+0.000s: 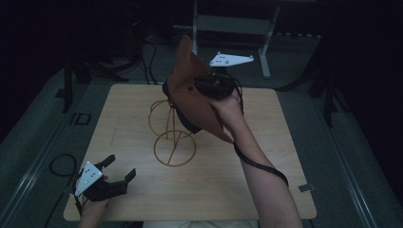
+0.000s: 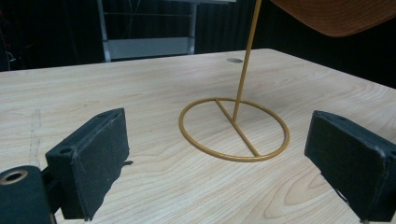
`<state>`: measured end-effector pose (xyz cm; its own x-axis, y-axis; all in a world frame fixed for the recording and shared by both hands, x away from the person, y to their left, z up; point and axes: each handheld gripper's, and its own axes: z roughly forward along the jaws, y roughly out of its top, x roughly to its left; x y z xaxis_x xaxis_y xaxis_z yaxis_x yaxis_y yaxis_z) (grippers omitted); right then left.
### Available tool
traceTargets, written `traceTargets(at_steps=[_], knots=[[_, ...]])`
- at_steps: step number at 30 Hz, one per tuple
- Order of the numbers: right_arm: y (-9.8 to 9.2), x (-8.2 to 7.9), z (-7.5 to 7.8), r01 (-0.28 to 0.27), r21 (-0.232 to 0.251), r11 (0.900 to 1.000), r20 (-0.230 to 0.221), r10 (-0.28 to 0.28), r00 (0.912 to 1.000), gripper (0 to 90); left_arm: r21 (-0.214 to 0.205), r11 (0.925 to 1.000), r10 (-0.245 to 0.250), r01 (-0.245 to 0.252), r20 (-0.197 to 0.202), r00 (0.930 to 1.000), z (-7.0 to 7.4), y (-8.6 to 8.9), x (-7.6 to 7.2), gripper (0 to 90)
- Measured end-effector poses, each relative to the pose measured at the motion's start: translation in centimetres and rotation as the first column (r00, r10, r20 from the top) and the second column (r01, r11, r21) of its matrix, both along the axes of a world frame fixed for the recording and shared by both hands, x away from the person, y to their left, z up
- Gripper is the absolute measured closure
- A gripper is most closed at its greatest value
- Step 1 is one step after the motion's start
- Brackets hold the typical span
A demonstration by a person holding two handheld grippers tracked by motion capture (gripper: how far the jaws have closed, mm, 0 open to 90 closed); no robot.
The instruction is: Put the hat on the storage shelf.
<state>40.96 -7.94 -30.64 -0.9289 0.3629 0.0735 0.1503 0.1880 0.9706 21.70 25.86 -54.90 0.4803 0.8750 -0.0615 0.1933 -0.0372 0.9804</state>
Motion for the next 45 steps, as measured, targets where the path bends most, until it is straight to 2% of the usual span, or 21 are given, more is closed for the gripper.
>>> traceTargets(at_steps=[3,8,13,16,20,21,22,24,26,31,35,36,40,45], knots=[[1.5,0.2,-0.7,0.006,-0.067,0.9977,-0.008,-0.006,0.9999,86.7,-0.004,1.0,-0.004,0.004,0.0,1.0,0.0,0.0,0.0,7.1],[3.9,0.8,-2.5,0.002,-0.142,0.9898,-0.038,-0.007,0.9992,85.9,-0.007,0.9999,-0.01,0.01,-0.003,0.9999,-0.1,-0.1,0.0,7.1],[5.4,0.9,-3.5,-0.023,-0.166,0.9859,-0.064,0.013,0.9979,79.7,-0.018,0.9998,-0.013,0.013,-0.006,0.9999,-0.2,0.0,0.0,7.1],[6.1,0.7,-3.7,-0.022,-0.196,0.9804,-0.045,0.013,0.9989,71.1,-0.03,0.9994,-0.016,0.016,-0.013,0.9998,-0.3,0.1,0.1,7.2],[7.1,0.4,-4.0,0.021,-0.235,0.9718,0.009,-0.019,0.9998,57.1,-0.031,0.9993,-0.02,0.02,-0.016,0.9997,-0.3,0.1,0.2,7.2],[7.3,0.3,-4.1,0.014,-0.239,0.971,0.015,-0.01,0.9998,44.5,-0.03,0.9993,-0.02,0.019,-0.017,0.9997,-0.4,0.1,0.2,7.2],[7.5,0.3,-4.3,0.001,-0.242,0.9702,0.002,0.0,1.0,38.2,-0.033,0.9993,-0.021,0.02,-0.019,0.9996,-0.4,0.0,0.2,7.2],[7.8,0.3,-4.4,-0.003,-0.257,0.9665,0.0,0.003,1.0,36.0,-0.036,0.9991,-0.023,0.022,-0.022,0.9995,-0.4,0.1,0.2,7.2],[8.4,0.0,-4.7,-0.003,-0.264,0.9645,0.012,0.007,0.9999,28.3,-0.036,0.9991,-0.022,0.021,-0.024,0.9995,-0.4,0.1,0.2,7.2],[8.5,-0.1,-4.7,-0.008,-0.263,0.9647,0.015,0.012,0.9998,23.8,-0.035,0.9992,-0.02,0.019,-0.033,0.9993,-0.7,0.2,0.3,7.2],[8.7,-0.3,-4.7,-0.022,-0.286,0.9579,0.024,0.03,0.9993,20.7,-0.033,0.9992,-0.023,0.022,-0.038,0.999,-0.7,0.1,0.3,7.2],[9.1,-0.6,-4.9,-0.009,-0.316,0.9486,0.056,0.028,0.998,20.2,-0.033,0.9992,-0.022,0.02,-0.035,0.9991,-0.7,0.0,0.3,7.2],[9.2,-0.9,-5.1,0.009,-0.323,0.9464,0.081,0.018,0.9965,20.0,-0.035,0.9992,-0.02,0.018,-0.038,0.9991,-0.8,0.1,0.3,7.2],[8.8,-1.2,-4.6,0.036,-0.34,0.9397,0.12,0.005,0.9927,14.1,-0.043,0.9989,-0.019,0.018,-0.045,0.9988,-0.9,0.3,0.4,7.2]])
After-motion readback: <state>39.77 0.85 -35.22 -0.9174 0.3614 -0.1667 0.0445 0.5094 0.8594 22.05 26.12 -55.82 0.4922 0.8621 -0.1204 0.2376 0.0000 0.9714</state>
